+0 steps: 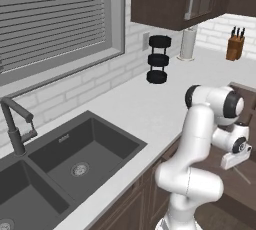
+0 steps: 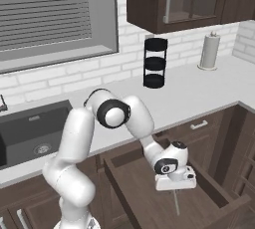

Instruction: Take a straw from the drawer in front and place it inside the glass cup on the dining counter.

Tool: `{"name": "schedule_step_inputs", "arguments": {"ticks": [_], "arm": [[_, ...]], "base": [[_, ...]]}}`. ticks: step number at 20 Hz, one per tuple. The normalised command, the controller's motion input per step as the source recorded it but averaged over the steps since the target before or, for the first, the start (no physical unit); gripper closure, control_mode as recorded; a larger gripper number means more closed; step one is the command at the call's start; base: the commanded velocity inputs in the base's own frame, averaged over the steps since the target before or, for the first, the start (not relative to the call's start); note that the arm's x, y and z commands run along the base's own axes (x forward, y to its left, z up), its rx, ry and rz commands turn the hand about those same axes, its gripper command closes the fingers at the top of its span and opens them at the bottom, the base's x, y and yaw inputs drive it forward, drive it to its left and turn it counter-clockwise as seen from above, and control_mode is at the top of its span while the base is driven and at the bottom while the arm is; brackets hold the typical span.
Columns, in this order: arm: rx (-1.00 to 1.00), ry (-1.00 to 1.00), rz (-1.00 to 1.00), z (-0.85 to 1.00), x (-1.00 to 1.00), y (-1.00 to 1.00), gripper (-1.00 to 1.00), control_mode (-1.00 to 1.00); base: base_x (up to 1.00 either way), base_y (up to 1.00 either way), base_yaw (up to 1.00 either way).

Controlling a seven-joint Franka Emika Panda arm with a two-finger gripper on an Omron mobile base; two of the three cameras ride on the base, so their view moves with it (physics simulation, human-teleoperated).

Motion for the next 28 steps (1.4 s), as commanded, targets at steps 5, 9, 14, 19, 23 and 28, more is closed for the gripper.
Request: {"name": "schedule_step_inputs", "arguments": {"ticks": [5,9,14,19,23,28], "arm": [[-0.04,-0.04,0.07,0.89,-0.31,0.0,1.0,-1.0],[-0.08,-0.06,0.02,1.0,-0.17,0.06,1.0,-1.0],[-0.04,-0.03,0.01,1.0,-0.11,0.18,1.0,-1.0],[-0.04,0.0,0.01,1.0,-0.25,0.36,1.0,-1.0],[-0.03,0.0,0.03,1.0,-0.26,0.33,1.0,-1.0],[-0.04,0.0,0.03,1.0,-0.3,0.29,1.0,-1.0]], "base": [[0.0,0.0,0.0],[0.0,0.0,0.0],[0.0,0.0,0.0],[0.0,0.0,0.0],[0.0,0.0,0.0],[0.0,0.0,0.0]]}}
